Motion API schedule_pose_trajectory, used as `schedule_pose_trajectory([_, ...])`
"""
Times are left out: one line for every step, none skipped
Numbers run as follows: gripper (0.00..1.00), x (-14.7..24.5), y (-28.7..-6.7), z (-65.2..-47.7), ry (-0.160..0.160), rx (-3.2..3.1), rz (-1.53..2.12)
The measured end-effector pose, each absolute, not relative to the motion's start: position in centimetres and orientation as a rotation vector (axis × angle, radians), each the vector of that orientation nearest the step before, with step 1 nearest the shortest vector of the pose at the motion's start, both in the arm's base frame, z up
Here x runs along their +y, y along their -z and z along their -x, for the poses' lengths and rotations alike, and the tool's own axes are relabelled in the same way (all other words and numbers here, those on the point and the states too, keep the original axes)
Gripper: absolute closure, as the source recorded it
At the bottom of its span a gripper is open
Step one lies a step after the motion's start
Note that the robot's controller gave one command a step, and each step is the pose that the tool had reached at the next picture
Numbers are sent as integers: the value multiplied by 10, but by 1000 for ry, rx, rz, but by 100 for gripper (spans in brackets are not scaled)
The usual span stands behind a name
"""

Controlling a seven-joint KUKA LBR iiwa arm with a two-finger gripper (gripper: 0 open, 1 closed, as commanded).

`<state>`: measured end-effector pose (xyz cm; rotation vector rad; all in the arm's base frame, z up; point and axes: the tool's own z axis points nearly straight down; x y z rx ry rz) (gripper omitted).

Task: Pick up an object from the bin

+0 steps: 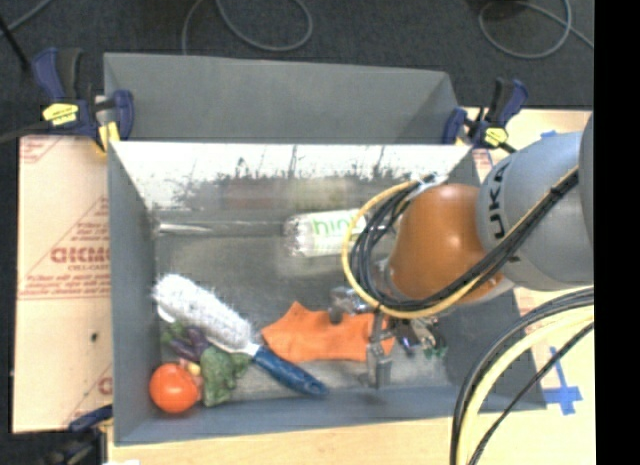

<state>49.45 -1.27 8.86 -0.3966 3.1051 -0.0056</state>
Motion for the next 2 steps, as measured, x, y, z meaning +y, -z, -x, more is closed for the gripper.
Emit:
schedule_pose_trajectory([100, 13, -70, -488, 6, 3051, 735])
schedule_pose_trajectory([100, 13, -70, -488, 6, 3050, 737])
